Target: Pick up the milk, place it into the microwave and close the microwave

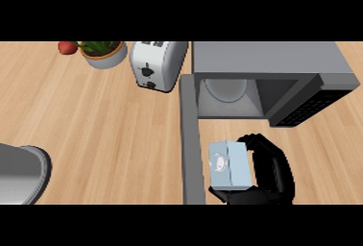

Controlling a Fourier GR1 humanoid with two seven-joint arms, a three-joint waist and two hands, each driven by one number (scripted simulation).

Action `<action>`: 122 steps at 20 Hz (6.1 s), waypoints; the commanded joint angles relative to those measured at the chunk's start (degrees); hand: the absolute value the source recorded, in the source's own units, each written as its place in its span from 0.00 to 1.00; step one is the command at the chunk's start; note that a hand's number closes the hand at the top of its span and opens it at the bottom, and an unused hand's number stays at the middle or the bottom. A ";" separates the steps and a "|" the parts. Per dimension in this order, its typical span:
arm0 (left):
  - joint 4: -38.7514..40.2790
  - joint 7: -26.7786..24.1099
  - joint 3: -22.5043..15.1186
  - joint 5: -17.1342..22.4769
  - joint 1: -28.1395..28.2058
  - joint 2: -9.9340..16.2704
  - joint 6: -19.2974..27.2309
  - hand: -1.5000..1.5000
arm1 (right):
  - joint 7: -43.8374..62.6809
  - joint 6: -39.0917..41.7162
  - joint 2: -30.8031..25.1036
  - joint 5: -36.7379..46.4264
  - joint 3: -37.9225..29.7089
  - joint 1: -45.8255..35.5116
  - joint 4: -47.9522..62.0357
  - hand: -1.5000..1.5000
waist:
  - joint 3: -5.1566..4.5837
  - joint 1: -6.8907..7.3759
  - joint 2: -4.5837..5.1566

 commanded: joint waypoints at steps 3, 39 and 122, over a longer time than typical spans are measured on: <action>4.17 -0.79 4.11 0.88 -3.36 0.74 -1.62 0.00 | 0.25 -7.58 0.10 0.65 0.83 -10.05 6.10 1.00 | 0.02 0.11 0.09; 9.19 1.80 8.06 0.26 -9.80 2.76 -5.56 0.00 | -28.66 -21.64 -2.69 4.92 -23.12 -60.43 81.46 1.00 | 0.13 3.16 1.17; 21.16 -3.14 4.20 -8.54 -19.51 2.38 -5.66 0.00 | -32.09 -27.00 -6.79 12.32 -25.29 -58.30 89.13 0.00 | 0.20 3.02 1.46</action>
